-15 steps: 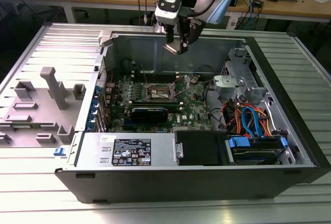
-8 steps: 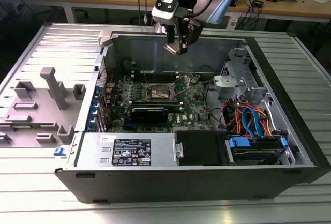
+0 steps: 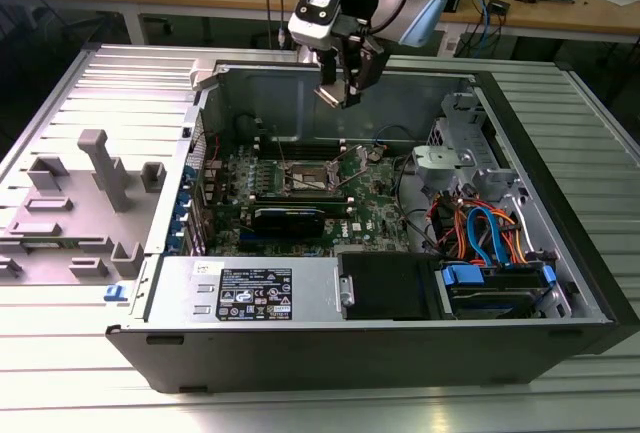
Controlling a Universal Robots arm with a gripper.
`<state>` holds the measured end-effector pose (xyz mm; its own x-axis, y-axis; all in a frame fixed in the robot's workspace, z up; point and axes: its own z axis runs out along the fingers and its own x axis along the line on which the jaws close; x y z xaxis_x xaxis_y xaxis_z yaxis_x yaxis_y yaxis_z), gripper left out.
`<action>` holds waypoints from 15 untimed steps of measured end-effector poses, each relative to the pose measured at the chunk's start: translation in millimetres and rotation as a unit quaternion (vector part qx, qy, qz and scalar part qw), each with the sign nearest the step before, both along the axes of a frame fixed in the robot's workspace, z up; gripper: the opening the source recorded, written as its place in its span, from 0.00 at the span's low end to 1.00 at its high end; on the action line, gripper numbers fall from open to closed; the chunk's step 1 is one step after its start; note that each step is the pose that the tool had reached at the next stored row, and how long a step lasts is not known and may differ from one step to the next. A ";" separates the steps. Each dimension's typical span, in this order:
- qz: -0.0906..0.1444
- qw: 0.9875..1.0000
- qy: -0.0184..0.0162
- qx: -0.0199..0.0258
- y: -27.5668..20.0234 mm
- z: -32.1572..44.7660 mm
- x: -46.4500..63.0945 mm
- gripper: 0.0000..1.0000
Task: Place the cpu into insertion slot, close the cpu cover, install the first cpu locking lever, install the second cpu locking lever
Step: 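Place the cpu into insertion slot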
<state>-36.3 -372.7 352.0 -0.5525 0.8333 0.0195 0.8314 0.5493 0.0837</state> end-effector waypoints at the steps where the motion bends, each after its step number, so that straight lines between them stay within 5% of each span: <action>1: -0.002 1.000 0.000 0.000 0.0 -0.2 0.0 0.55; 15: -0.045 0.999 0.001 0.000 -0.2 -3.8 -1.1 0.55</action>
